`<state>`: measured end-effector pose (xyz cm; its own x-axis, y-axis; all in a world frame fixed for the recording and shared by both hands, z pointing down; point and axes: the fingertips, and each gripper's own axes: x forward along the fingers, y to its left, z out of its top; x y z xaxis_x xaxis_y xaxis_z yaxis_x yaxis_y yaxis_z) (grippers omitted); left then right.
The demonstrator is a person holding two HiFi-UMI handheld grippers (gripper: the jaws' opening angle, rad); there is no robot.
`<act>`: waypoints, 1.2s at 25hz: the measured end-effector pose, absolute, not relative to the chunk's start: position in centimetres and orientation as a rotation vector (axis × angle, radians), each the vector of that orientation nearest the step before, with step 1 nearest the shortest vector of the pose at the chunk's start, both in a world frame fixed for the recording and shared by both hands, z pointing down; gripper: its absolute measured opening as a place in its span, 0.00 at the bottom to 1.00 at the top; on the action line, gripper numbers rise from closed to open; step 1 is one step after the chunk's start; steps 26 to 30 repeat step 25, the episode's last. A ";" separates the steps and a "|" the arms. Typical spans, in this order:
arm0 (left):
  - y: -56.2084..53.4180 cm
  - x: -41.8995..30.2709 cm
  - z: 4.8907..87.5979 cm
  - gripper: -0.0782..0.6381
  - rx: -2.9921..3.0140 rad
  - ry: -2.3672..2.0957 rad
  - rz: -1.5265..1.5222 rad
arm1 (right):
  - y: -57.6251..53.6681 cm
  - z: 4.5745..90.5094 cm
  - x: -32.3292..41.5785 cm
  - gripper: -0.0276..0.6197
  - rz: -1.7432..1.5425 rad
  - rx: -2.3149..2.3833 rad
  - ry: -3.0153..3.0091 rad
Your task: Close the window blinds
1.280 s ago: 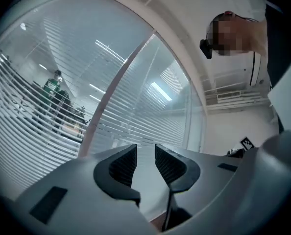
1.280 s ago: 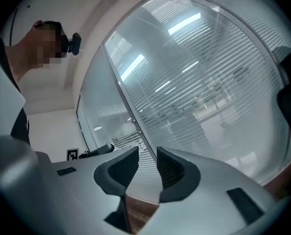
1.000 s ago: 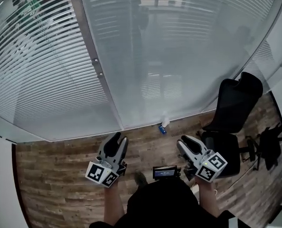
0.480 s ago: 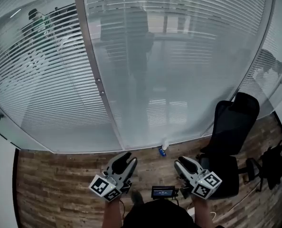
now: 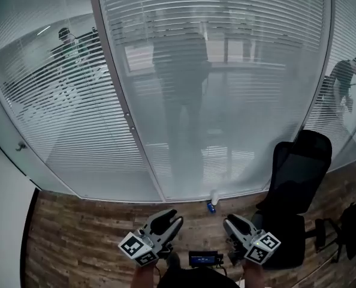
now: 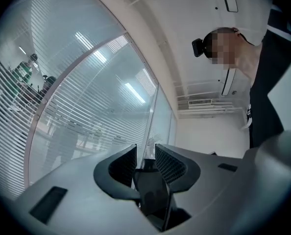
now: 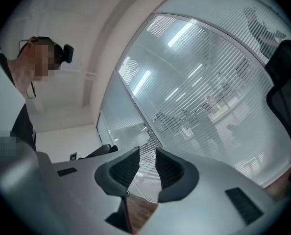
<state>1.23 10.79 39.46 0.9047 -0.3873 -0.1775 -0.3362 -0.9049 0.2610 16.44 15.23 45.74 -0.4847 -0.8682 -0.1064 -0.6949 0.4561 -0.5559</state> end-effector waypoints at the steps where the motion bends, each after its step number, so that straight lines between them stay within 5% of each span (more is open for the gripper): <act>1: 11.5 1.5 39.5 0.29 2.843 -0.554 -0.333 | 15.6 45.7 16.6 0.21 -0.627 -1.303 2.344; 30: 16.6 4.1 39.8 0.29 2.852 -0.518 -0.327 | 20.8 45.2 17.4 0.16 -0.562 -1.214 2.376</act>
